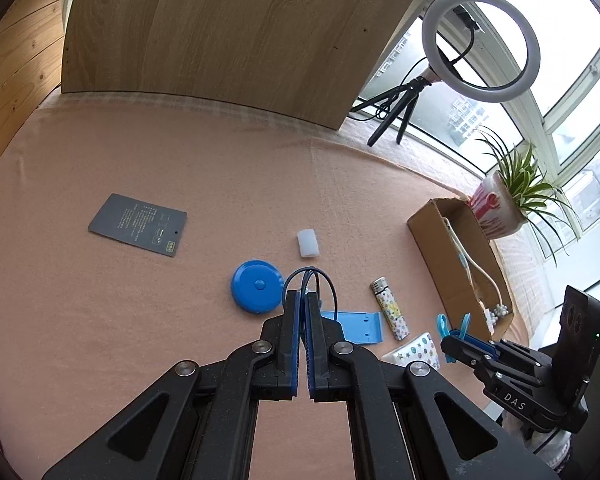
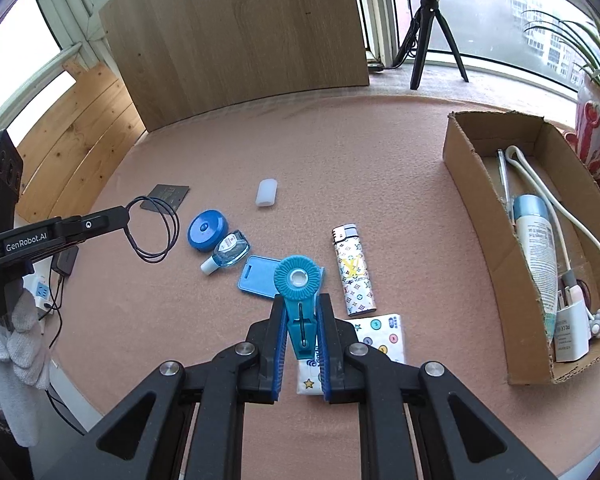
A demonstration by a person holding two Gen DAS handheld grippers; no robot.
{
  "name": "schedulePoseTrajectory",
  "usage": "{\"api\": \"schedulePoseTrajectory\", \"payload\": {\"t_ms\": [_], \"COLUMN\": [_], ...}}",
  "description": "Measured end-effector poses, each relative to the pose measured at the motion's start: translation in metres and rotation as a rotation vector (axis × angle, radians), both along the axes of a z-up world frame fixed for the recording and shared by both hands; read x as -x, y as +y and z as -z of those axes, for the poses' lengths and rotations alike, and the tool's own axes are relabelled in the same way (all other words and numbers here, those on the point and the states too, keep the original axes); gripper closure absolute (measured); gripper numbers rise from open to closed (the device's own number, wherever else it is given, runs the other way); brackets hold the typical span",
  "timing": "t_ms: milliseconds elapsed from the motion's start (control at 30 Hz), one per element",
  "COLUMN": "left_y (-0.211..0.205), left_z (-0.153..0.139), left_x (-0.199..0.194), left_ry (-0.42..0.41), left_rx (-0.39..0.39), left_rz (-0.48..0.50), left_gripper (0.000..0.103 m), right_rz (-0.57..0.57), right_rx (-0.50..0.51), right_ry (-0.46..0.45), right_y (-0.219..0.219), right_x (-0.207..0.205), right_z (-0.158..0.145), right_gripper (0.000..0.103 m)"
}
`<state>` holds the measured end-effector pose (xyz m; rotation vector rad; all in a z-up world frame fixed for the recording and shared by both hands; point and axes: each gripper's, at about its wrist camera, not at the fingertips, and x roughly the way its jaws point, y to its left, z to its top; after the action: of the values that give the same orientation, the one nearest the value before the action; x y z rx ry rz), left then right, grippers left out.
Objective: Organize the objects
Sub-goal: 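Carry the clip and black cable into the box and open both grippers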
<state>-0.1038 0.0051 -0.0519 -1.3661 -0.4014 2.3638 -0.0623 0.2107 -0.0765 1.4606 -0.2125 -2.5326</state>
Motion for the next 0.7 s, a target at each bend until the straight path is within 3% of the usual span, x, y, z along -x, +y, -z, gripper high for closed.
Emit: {"api": "schedulePoseTrajectory", "payload": {"t_ms": [700], "left_y": [0.202], "left_z": [-0.042], "left_x": [0.031], "left_ry": [0.078], "left_rx": [-0.062], "left_rz": [0.226], "left_gripper": [0.101], "right_rz": [0.227], "right_rx": [-0.028], "right_ry": [0.067], "right_y": [0.149], "right_x": [-0.025], "right_z": [-0.030], "right_gripper": [0.091]}}
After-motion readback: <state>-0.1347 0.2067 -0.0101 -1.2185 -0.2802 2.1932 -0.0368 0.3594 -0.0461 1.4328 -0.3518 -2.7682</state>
